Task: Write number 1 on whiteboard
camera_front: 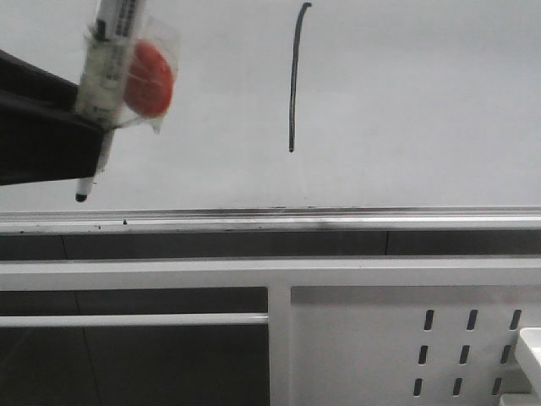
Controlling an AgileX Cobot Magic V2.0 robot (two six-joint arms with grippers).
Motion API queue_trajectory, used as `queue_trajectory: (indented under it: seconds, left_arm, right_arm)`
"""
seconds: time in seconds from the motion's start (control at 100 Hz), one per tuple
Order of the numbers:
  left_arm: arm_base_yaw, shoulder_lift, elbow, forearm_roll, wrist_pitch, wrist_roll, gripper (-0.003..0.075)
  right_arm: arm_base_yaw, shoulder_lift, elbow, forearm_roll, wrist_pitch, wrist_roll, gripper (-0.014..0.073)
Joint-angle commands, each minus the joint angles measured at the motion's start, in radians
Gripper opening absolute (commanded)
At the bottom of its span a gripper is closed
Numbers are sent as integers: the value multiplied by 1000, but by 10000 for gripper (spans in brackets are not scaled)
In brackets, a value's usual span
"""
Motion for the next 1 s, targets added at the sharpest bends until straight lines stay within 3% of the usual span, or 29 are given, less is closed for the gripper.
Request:
queue_trajectory:
  seconds: [0.0, 0.33, 0.99]
  left_arm:
    - [2, 13, -11, -94, -45, -3, 283]
    - [2, 133, 20, -94, -139, 18, 283]
    - [2, 171, 18, -163, -169, 143, 283]
  right_arm:
    - [2, -19, -1, 3, -63, -12, -69]
    - [0, -17, 38, 5, -97, -12, -69]
    - [0, -17, 38, 13, -149, -12, -69]
